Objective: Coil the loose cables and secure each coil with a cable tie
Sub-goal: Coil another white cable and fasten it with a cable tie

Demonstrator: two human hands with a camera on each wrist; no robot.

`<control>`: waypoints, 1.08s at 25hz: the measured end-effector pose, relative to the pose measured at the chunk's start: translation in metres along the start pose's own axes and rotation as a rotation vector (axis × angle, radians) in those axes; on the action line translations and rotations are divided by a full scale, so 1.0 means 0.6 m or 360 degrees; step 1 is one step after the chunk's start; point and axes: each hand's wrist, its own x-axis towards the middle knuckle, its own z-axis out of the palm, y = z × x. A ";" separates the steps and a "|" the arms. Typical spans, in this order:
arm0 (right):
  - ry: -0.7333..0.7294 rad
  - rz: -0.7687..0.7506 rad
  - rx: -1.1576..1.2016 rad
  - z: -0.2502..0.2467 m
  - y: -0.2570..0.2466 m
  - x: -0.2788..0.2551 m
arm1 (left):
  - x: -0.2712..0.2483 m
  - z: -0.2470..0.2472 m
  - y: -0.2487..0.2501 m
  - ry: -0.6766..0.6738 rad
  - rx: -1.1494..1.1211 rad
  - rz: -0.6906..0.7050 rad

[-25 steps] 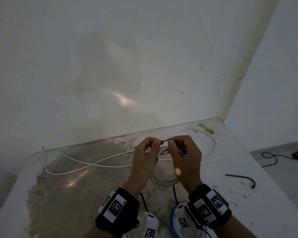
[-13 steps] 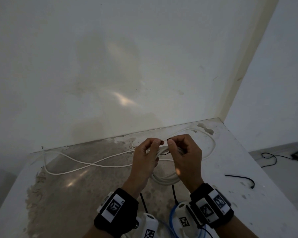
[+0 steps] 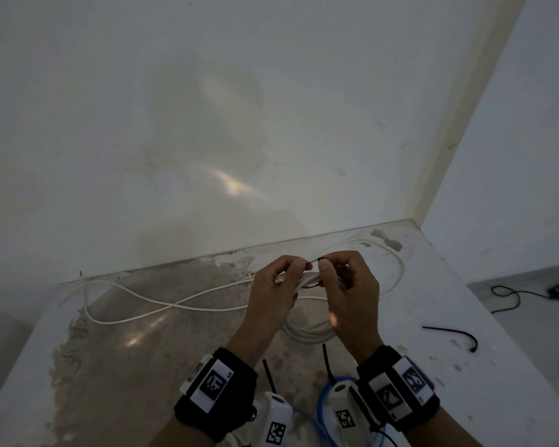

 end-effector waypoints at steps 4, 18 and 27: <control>-0.0002 -0.0009 -0.0035 -0.002 0.002 -0.003 | 0.000 0.001 -0.003 0.0004 0.0006 0.0002; -0.0279 0.0118 0.0024 -0.011 -0.007 0.006 | -0.010 0.005 -0.001 0.0066 -0.0021 -0.0016; -0.0327 0.0173 0.0041 -0.015 -0.018 0.007 | -0.018 -0.002 -0.003 0.0025 -0.0164 -0.0074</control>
